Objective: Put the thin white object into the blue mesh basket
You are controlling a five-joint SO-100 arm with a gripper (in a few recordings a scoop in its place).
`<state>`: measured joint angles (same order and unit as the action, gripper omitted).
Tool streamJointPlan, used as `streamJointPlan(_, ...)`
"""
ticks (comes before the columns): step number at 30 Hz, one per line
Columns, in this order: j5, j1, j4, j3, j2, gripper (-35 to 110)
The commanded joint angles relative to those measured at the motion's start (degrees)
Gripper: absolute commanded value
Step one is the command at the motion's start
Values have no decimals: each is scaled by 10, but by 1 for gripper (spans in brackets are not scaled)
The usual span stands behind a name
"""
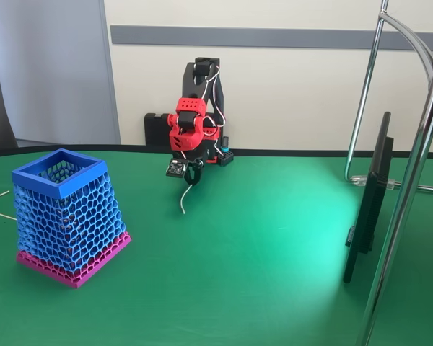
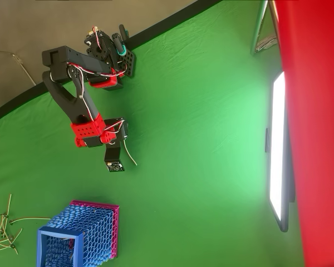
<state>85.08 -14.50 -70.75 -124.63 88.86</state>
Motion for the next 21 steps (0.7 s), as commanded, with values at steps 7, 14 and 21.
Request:
streamJointPlan(7,-11,5,3,19,2,2)
streamJointPlan(14,-38,23,-6,53,16,2)
streamJointPlan(21,-76,52,-7,104,29,2)
